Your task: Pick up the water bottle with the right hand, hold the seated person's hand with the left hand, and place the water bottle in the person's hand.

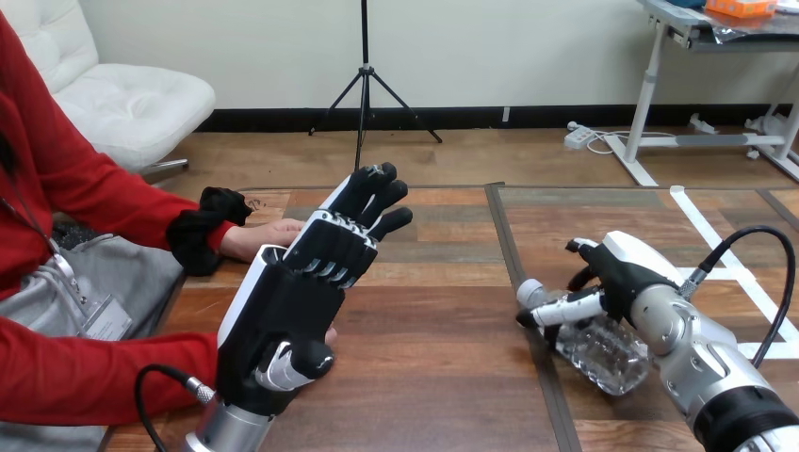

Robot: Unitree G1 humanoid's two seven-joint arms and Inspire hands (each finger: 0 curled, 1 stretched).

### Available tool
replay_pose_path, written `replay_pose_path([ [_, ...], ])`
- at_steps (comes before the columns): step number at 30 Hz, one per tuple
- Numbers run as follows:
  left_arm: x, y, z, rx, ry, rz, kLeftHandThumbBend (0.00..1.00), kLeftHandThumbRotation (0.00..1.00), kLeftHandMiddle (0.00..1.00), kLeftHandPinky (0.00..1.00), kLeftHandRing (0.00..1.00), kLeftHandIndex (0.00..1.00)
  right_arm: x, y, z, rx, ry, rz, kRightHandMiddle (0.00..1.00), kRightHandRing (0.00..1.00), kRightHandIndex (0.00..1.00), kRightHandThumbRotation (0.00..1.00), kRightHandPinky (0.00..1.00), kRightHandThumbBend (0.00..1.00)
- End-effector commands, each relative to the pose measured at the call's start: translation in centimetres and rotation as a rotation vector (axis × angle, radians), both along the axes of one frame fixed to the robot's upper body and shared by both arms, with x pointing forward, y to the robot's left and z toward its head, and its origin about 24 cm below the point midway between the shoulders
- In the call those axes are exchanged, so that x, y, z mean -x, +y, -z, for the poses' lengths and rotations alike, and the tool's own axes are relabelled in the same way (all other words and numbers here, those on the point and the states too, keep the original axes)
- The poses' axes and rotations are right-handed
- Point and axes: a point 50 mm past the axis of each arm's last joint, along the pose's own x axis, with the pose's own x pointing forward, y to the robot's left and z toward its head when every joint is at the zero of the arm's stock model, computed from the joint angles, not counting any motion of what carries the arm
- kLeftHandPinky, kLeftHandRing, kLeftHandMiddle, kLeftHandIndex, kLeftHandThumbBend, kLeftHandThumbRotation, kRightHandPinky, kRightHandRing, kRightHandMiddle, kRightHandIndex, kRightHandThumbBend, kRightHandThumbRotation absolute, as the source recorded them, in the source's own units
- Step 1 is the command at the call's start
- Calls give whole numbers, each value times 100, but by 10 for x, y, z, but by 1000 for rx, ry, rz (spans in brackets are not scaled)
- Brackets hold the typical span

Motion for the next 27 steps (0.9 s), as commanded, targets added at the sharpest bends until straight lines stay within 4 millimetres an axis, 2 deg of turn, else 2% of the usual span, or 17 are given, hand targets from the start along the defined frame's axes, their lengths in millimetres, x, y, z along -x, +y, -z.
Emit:
replay_pose_path([
  [1, -3, -13, -8, 41, -43, 7, 100, 68, 96, 90, 95, 93, 39, 25, 54, -76, 216, -41, 62, 50, 91, 27, 38, 100],
  [5, -4, -13, -8, 39, -38, 22, 100, 68, 96, 91, 95, 93, 40, 25, 54, -73, 191, -40, 61, 51, 88, 21, 37, 100],
  [8, -4, -13, -7, 46, -32, 26, 100, 66, 96, 92, 95, 93, 41, 24, 54, -64, 186, -34, 65, 56, 83, 14, 44, 99],
  [14, -5, -14, -8, 48, -38, 26, 100, 66, 96, 92, 95, 93, 42, 21, 54, -92, 162, 0, 64, 51, 78, 6, 40, 97],
  [17, -5, -14, -8, 49, -39, 28, 100, 65, 97, 92, 96, 93, 42, 21, 54, -92, 145, 10, 59, 43, 73, 2, 34, 96],
  [20, -5, -15, -8, 46, -41, 27, 100, 65, 97, 92, 96, 93, 42, 20, 54, -94, 125, 11, 55, 40, 71, 1, 31, 96],
  [27, -6, -15, -9, 45, -38, 24, 100, 65, 96, 91, 96, 93, 41, 18, 51, -100, 85, 26, 54, 37, 65, 0, 29, 94],
])
